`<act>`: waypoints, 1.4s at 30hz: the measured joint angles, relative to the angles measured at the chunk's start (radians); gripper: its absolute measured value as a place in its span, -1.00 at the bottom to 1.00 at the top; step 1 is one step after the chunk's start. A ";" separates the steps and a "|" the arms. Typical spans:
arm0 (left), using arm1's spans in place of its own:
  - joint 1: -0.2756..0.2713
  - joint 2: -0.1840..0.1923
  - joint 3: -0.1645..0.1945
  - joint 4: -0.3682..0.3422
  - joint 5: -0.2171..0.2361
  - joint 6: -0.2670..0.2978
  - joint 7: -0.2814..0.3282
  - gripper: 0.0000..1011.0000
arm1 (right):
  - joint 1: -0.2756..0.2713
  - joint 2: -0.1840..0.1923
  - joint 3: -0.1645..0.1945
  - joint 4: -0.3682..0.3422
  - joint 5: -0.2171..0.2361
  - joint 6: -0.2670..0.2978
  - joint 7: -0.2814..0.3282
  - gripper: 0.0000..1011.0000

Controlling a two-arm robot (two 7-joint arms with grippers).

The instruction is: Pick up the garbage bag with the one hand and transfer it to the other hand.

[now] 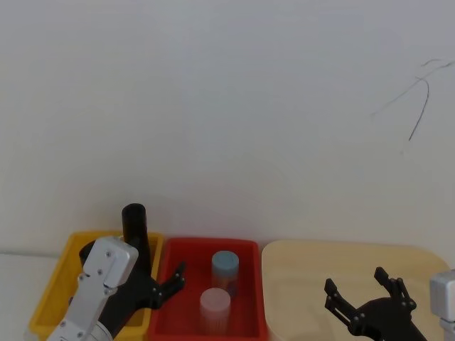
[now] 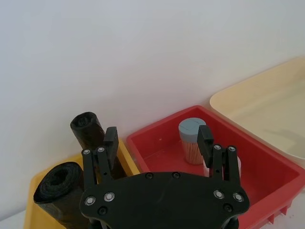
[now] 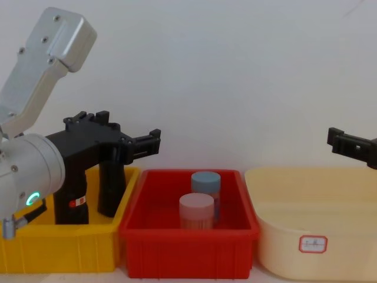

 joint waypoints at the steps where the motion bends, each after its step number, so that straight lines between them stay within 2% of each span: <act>1: 0.000 0.000 0.000 0.000 0.000 0.000 0.000 0.98 | 0.000 0.000 0.000 0.000 0.000 0.000 0.000 0.98; 42: 0.000 0.000 0.000 0.000 0.000 0.000 0.000 0.98 | 0.000 0.000 0.000 0.000 0.000 0.000 0.000 0.98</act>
